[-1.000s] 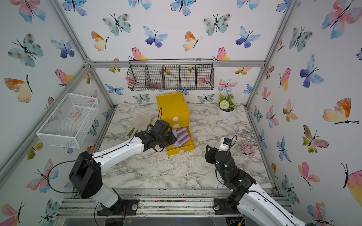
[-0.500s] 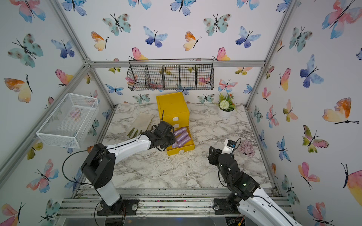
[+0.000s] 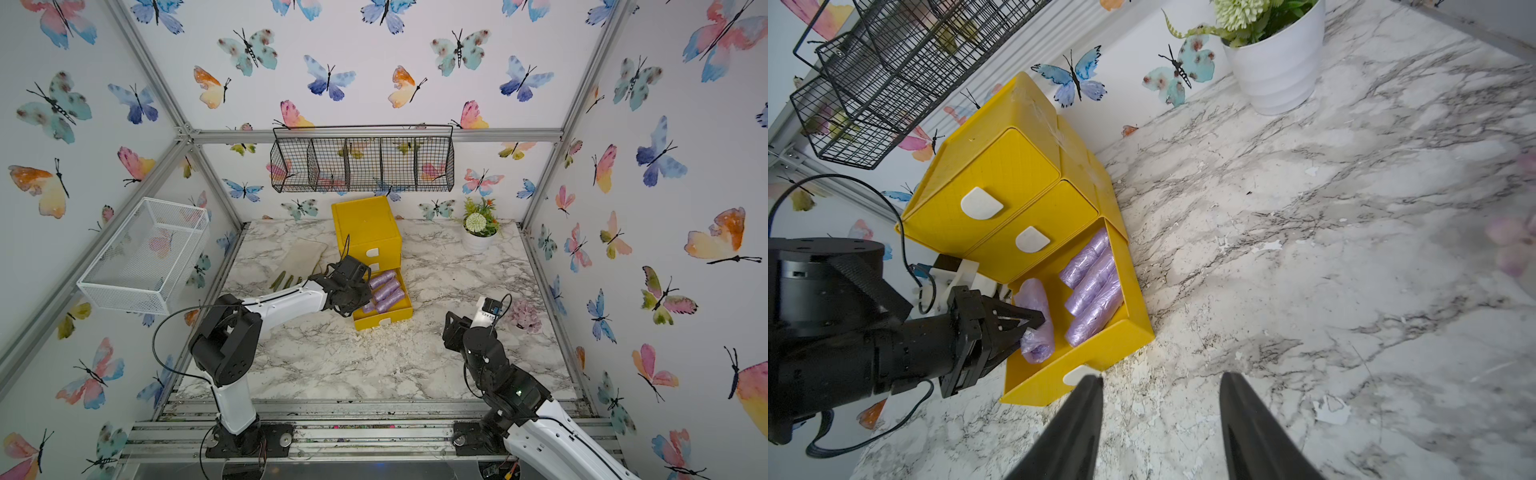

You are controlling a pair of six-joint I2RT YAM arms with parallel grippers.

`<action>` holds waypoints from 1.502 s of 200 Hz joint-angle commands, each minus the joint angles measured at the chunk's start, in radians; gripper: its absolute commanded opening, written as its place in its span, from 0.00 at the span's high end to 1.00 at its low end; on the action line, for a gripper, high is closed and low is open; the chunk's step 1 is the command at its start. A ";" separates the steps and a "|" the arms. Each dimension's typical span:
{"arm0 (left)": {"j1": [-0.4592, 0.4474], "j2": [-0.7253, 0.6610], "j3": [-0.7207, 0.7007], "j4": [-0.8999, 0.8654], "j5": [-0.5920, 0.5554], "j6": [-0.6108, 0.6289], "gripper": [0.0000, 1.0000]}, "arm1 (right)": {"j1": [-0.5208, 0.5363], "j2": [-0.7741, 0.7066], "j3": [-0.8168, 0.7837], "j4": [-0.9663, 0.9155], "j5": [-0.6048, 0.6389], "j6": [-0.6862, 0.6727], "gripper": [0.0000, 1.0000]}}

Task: Sort the rolls of trash bags by color and place them into the drawer
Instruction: Place the roll of trash bags in the drawer.

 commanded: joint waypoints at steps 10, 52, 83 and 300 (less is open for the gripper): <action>0.017 0.024 0.017 -0.021 -0.003 0.023 0.89 | -0.008 0.001 -0.017 -0.016 0.020 -0.010 0.49; 0.027 0.049 0.020 -0.014 0.027 0.049 0.84 | -0.008 0.001 -0.018 -0.017 0.022 -0.007 0.49; 0.035 0.050 0.010 -0.008 0.032 0.055 0.78 | -0.008 0.001 -0.018 -0.017 0.022 -0.007 0.49; -0.106 -0.316 0.150 -0.120 -0.061 0.361 0.57 | -0.008 0.017 0.014 -0.012 -0.010 0.038 0.49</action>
